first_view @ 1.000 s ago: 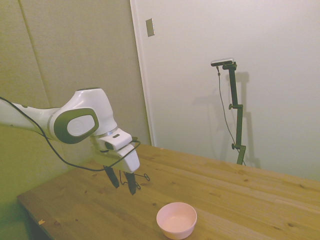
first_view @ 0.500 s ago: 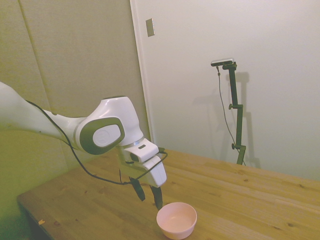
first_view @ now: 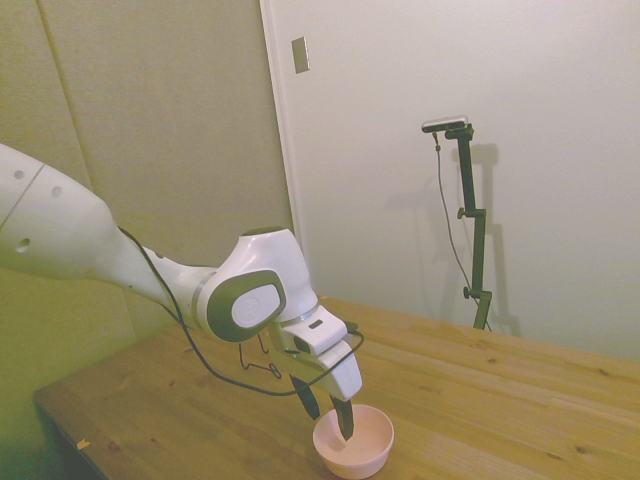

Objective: Load the bowl

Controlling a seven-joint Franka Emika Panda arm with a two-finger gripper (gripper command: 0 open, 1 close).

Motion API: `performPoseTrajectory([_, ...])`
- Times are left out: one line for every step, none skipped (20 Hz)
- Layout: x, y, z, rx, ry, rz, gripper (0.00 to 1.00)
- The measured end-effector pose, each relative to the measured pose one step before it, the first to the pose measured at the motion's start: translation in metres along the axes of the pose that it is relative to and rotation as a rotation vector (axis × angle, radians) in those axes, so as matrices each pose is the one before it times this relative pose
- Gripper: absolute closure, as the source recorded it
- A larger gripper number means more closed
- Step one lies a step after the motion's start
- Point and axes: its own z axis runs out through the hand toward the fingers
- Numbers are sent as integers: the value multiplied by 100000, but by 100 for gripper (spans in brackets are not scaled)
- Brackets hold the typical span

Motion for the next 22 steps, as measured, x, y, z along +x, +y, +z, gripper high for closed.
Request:
performPoseTrajectory([152,-76,369,-337,-281,94,100])
performPoseTrajectory([156,-41,303,-269,-281,210,100])
performPoseTrajectory([103,23,206,-228,-216,203,100])
performPoseTrajectory([69,47,170,-134,-155,196,100])
performPoseTrajectory([18,22,72,-28,-66,90,100])
performPoseTrajectory([6,4,1,32,-17,49,100])
performPoseTrajectory([-19,-22,-4,28,-12,-35,100])
performPoseTrajectory([-19,-23,-3,17,-8,-47,100])
performPoseTrajectory([-9,-10,1,2,-6,-26,100])
performPoseTrajectory([-11,-8,4,-2,-11,-29,100])
performPoseTrajectory([0,2,2,1,-4,-1,100])
performPoseTrajectory([-9,-11,-1,28,-25,7,100])
performPoseTrajectory([-9,-13,-3,33,-24,9,100])
performPoseTrajectory([-3,-4,-1,21,-18,16,100])
performPoseTrajectory([-8,-10,-2,36,-32,15,100])
performPoseTrajectory([-13,-17,-4,33,-21,-10,100])
performPoseTrajectory([-11,-28,-14,65,-19,-27,100])
performPoseTrajectory([-17,-42,-21,98,-32,-6,100])
performPoseTrajectory([-14,-37,-19,114,-59,33,100])
performPoseTrajectory([0,-35,-30,182,-89,101,100])
performPoseTrajectory([6,-57,-51,234,-68,87,100])
performPoseTrajectory([19,-73,-72,320,-81,77,100])
